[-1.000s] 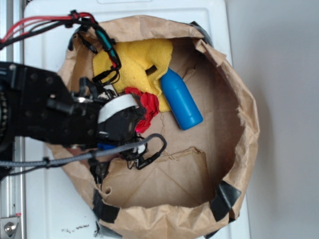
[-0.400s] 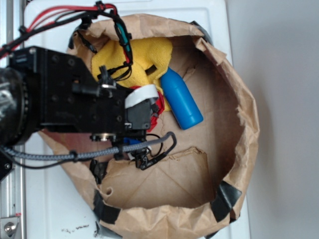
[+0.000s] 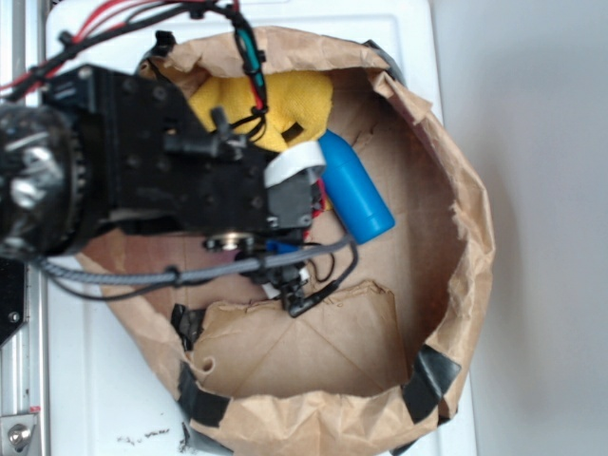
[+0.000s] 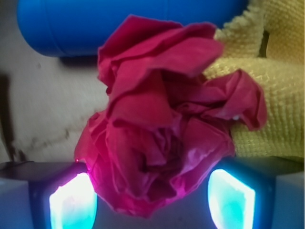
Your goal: Grab the red paper.
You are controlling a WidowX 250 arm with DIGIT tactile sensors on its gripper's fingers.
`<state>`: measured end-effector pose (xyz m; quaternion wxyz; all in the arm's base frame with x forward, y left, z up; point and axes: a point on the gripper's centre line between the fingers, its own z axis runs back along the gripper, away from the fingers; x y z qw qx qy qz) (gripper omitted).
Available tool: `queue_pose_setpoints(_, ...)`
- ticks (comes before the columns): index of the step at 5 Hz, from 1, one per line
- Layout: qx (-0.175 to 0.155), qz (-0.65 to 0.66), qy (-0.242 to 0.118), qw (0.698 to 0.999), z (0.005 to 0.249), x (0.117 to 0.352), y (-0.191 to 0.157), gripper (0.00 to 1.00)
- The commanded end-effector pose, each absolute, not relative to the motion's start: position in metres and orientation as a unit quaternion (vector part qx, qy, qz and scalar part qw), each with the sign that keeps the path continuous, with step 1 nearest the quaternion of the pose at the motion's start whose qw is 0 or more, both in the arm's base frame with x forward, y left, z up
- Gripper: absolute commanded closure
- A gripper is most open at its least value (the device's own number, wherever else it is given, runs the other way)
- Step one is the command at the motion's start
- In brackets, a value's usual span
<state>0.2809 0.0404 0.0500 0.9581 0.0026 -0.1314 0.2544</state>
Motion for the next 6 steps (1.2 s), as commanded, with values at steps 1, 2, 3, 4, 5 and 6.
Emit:
queue_pose_setpoints(1,0.005,0.276,-0.16,0.948,0.066,0.306,0.059,0.0)
queue_pose_setpoints(2,-0.001,0.289,-0.151,0.945,0.072,0.311,0.062,0.0)
queue_pose_setpoints(3,-0.004,0.313,-0.143,0.939,0.073,0.317,0.061,0.0)
queue_pose_setpoints(4,0.008,0.337,-0.165,0.927,0.068,0.321,0.058,1.0)
queue_pose_setpoints(5,0.008,0.328,-0.166,0.93,0.067,0.32,0.056,1.0)
queue_pose_setpoints(6,0.012,0.32,-0.169,0.932,0.065,0.318,0.056,1.0)
